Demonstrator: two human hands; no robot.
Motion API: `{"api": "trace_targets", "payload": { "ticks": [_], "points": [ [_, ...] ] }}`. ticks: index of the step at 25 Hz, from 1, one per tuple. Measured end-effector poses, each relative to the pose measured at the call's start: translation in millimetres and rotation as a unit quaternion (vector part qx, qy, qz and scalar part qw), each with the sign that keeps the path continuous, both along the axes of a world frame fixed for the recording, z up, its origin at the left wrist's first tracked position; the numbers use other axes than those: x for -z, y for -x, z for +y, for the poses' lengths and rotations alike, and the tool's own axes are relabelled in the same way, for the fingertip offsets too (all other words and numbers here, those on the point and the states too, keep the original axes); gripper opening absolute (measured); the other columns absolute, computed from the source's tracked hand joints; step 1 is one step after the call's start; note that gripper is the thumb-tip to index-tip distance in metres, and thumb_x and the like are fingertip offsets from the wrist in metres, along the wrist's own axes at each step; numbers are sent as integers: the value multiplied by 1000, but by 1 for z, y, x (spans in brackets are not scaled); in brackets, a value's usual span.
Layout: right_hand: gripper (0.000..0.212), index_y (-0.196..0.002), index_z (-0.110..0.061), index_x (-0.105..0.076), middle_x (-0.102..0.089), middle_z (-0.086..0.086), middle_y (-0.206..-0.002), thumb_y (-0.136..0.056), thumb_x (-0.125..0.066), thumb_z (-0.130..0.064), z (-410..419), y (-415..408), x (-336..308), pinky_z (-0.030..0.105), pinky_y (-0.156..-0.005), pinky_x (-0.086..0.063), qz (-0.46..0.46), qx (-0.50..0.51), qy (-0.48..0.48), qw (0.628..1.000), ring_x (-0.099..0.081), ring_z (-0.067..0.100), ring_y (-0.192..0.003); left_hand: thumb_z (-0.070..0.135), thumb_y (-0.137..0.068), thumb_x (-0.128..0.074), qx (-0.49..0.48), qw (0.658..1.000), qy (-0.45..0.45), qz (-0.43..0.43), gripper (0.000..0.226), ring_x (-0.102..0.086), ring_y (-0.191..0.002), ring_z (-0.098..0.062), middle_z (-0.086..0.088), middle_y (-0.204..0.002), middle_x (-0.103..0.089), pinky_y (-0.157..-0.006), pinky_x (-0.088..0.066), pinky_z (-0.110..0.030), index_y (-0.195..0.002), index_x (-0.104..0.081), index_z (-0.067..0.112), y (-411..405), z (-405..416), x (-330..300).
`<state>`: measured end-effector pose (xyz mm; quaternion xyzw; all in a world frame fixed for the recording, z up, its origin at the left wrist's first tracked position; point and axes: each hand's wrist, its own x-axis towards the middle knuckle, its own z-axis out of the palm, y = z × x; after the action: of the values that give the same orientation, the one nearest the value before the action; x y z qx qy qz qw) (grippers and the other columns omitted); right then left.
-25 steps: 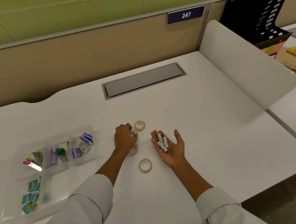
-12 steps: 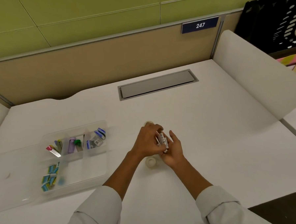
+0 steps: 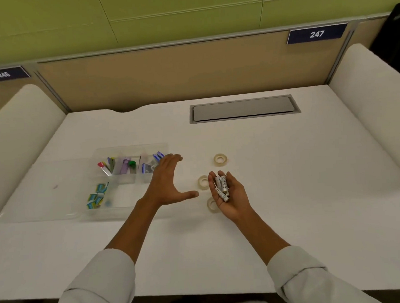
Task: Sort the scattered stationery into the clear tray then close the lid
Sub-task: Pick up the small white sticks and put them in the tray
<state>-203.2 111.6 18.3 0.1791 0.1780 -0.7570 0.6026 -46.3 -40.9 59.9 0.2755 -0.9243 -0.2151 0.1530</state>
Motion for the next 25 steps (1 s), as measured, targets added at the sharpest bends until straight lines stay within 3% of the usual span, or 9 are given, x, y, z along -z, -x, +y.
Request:
{"api": "trace_targets", "payload": {
  "ticks": [3,7,11,14,19,25],
  "points": [
    [21,-106,-2,-67,-71,19,-113,-88,-68,-12,-14,-18,-8,31,-76,-63,33,-1,3,999,-72,26,-96,85,-46,-68,-40,996,2,-74,136,1,-148,-12,1,-161,-12,-119,-10,-40,-152,-16,19,-58,-27,3],
    [16,-109,-8,-61,-69,14,-116,-94,-63,-12,-53,-50,-18,14,-46,-49,97,-20,-13,995,-67,11,-71,91,-40,-64,-104,984,1,-141,148,2,-150,-19,-2,-162,-2,-121,-5,-46,-154,-4,17,-133,-87,4],
    [8,-103,-13,-62,-72,8,-110,-99,-58,-18,-100,-95,-23,12,-40,-39,193,-41,-26,980,-59,6,-62,92,-38,-64,-96,980,-10,-173,151,5,-149,-18,-3,-162,-1,-121,-2,-48,-153,-2,16,-184,-132,11],
    [11,-104,-13,-64,-73,7,-106,-101,-54,-18,-134,-131,-22,12,-42,-38,304,-79,-52,948,-54,7,-63,89,-43,-65,-48,980,-10,-190,147,10,-149,-17,-2,-162,5,-120,5,-45,-153,2,18,-203,-147,19],
    [12,-107,-14,-67,-74,7,-106,-100,-59,-20,-181,-184,-14,16,-51,-40,523,-167,-134,825,-62,10,-76,91,-50,-57,-11,981,-10,-193,141,14,-148,-16,-1,-162,10,-121,6,-47,-153,7,19,-214,-154,34],
    [18,-109,-8,-69,-71,10,-102,-91,-68,-13,-218,-207,-3,30,-67,-62,764,-212,-184,581,-69,21,-83,104,-44,-27,-23,983,16,-182,144,9,-149,-16,-2,-162,5,-121,7,-44,-153,4,16,-214,-159,48]
  ]
}}
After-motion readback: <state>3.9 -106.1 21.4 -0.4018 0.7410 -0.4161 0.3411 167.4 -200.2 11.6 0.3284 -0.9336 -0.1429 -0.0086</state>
